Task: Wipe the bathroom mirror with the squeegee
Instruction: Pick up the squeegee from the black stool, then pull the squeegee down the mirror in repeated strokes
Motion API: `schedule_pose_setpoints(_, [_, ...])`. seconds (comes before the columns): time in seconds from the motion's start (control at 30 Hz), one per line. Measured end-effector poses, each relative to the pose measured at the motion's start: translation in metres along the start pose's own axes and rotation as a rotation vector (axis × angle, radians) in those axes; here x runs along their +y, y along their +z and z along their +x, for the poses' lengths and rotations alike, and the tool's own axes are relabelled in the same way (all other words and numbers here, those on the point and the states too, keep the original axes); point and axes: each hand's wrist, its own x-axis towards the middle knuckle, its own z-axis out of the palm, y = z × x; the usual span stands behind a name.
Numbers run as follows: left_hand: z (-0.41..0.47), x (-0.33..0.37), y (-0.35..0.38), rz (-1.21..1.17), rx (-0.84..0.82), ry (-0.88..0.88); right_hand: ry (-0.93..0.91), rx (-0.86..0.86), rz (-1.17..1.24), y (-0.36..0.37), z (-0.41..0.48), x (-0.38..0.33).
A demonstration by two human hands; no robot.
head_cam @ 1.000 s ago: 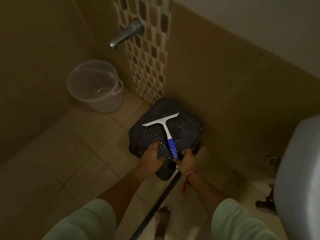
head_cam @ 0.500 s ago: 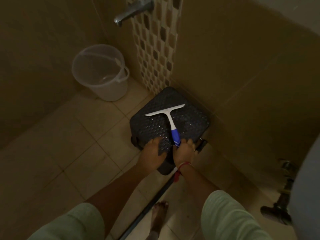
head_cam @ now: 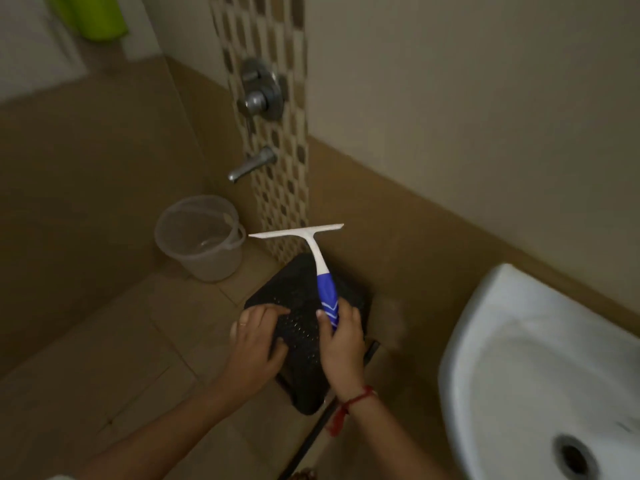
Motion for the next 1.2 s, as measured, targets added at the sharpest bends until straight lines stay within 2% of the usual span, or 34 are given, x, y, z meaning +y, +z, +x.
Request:
schedule_pose_setpoints(0.23, [-0.023, 0.096, -0.074, 0.033, 0.056, 0.346, -0.196, 0.168, -0.072, -0.126, -0.034, -0.066])
schedule_pose_setpoints(0.43, [0.014, 0.186, -0.134, -0.07, 0.36, 0.436, -0.288, 0.282, -0.001, -0.217, -0.063, -0.097])
schedule_pose_setpoints(0.57, [0.04, 0.246, -0.176, -0.158, 0.556, 0.569, -0.414, 0.381, 0.018, -0.272, -0.092, -0.118])
schedule_pose_setpoints(0.77, [0.062, 0.309, -0.233, -0.343, 0.868, 0.681, -0.631, 0.434, -0.006, -0.294, -0.125, -0.157])
schedule_pose_setpoints(0.9, [0.076, 0.344, -0.269, -0.506, 1.024, 0.765, -0.678, 0.642, -0.077, -0.328, -0.136, -0.189])
schedule_pose_setpoints(1.0, [0.092, 0.364, -0.284, -0.594, 1.048, 0.801, -0.732, 0.839, -0.113, -0.365, -0.133, -0.209])
schedule_pose_setpoints(1.1, [0.111, 0.392, -0.288, -0.69, 0.943, 0.761, -0.745, 0.983, -0.156, -0.399, -0.127, -0.231])
schedule_pose_setpoints(1.2, [0.131, 0.425, -0.293, -0.65, 0.872, 0.776, -0.719, 1.09, -0.198, -0.427, -0.121, -0.249])
